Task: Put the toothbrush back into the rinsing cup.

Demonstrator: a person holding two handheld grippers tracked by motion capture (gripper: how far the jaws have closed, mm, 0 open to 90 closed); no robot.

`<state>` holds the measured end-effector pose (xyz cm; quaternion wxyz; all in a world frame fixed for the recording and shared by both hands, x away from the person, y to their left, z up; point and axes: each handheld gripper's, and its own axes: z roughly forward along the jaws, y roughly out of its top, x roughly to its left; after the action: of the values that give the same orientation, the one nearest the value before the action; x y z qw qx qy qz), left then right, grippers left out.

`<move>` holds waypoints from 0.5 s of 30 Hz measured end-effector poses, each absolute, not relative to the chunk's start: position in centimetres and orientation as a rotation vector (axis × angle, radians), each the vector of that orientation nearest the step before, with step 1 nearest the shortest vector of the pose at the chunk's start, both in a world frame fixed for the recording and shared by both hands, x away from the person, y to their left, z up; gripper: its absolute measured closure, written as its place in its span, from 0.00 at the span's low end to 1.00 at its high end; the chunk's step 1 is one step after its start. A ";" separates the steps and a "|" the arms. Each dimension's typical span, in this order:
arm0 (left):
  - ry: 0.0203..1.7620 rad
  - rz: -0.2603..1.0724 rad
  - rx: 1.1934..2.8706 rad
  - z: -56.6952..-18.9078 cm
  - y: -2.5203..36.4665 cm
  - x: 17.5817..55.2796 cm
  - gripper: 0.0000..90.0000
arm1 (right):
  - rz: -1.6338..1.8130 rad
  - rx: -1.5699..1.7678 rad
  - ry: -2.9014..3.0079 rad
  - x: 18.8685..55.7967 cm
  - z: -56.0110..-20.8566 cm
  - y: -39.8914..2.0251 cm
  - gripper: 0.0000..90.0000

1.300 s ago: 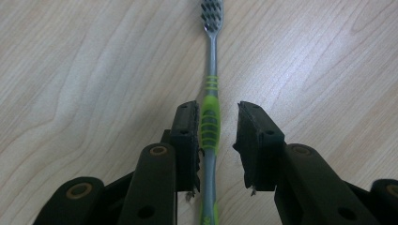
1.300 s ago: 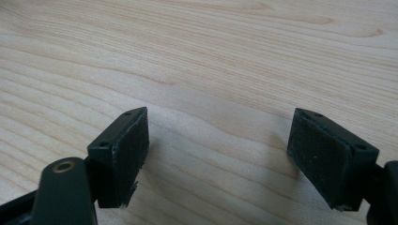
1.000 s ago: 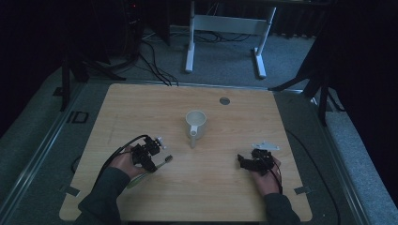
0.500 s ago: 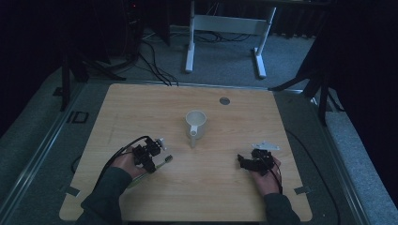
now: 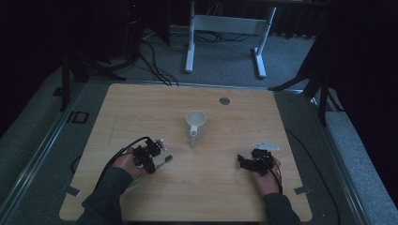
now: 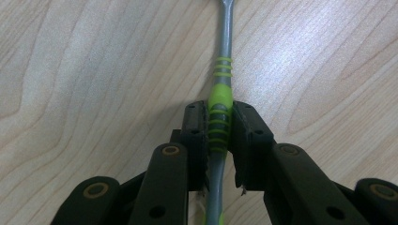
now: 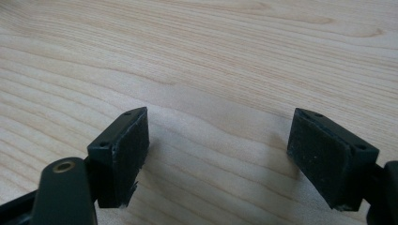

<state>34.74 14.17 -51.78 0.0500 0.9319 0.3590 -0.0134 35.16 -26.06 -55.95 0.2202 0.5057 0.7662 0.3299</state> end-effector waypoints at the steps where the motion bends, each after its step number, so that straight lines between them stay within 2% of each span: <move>1: 1.090 -0.039 2.840 -51.8 14.2 34.8 0.85 | 0.913 1.397 2.119 35.2 -56.0 -26.1 0.23; 15: 1.092 0.005 2.829 -51.5 14.3 34.7 0.88 | 0.913 1.398 2.119 35.2 -56.0 -26.1 0.23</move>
<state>34.71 14.30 -51.49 0.0545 0.9315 0.3597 0.0018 35.16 -26.06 -55.96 0.2203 0.5054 0.7662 0.3300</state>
